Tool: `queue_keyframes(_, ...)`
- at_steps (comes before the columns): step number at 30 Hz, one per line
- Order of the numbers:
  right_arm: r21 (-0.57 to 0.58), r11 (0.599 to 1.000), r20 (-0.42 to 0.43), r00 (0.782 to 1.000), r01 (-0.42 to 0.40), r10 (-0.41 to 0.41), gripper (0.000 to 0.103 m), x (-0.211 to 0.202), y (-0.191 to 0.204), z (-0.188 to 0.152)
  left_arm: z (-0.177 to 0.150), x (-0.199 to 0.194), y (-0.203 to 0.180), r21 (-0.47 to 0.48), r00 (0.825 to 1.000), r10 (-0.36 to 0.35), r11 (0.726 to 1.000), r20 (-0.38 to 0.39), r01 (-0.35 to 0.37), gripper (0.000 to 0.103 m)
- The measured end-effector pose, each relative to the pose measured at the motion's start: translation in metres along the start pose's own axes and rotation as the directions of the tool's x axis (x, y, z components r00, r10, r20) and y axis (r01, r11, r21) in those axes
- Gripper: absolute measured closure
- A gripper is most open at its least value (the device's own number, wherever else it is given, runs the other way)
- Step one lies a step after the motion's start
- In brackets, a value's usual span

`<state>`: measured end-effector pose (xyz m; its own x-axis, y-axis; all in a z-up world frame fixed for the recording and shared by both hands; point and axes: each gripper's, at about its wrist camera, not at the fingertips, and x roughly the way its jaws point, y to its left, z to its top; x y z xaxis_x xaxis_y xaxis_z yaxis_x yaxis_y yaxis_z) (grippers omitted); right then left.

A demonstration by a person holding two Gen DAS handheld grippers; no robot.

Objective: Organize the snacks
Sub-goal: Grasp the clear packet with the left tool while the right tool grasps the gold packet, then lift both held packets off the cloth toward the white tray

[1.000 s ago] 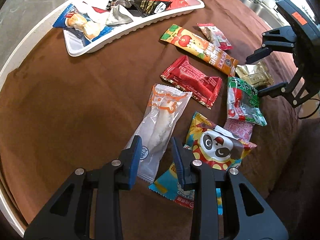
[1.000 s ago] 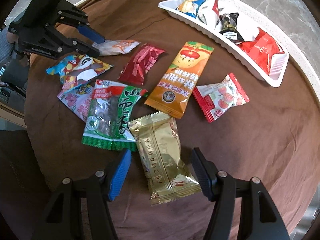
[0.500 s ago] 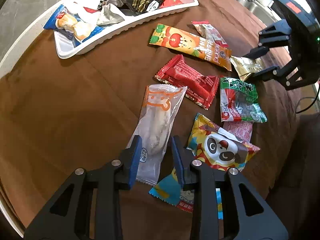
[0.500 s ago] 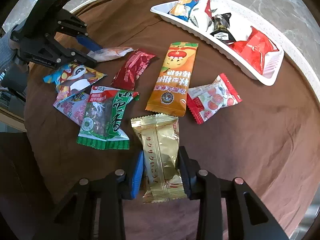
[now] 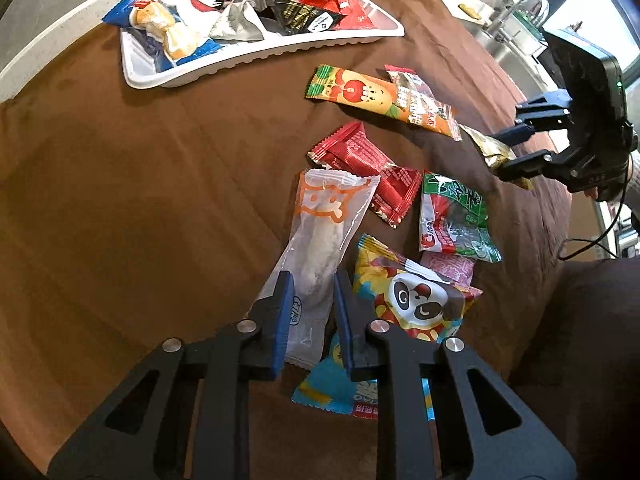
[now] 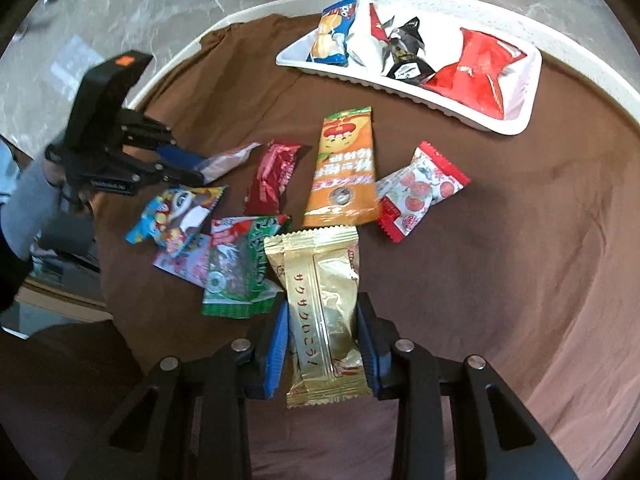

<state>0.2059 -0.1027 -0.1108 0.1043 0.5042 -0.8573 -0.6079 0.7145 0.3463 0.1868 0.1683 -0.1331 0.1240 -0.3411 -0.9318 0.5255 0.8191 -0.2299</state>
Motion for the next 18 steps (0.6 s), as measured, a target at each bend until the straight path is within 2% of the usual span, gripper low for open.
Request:
queue_keyframes(12, 0.099, 0.989, 0.059, 0.992, -0.113, 0.107, 0.068, -0.004, 0.011, -0.001, -0.003, -0.007, 0.0, -0.058, 0.998, -0.051, 0.997, 0.038, 0.053, 0.087)
queue_keyframes(18, 0.108, 0.988, 0.071, 0.992, -0.112, 0.105, 0.068, -0.006, 0.011, 0.001, -0.001, 0.003, -0.013, 0.017, 0.999, 0.052, 0.998, 0.007, -0.053, 0.087)
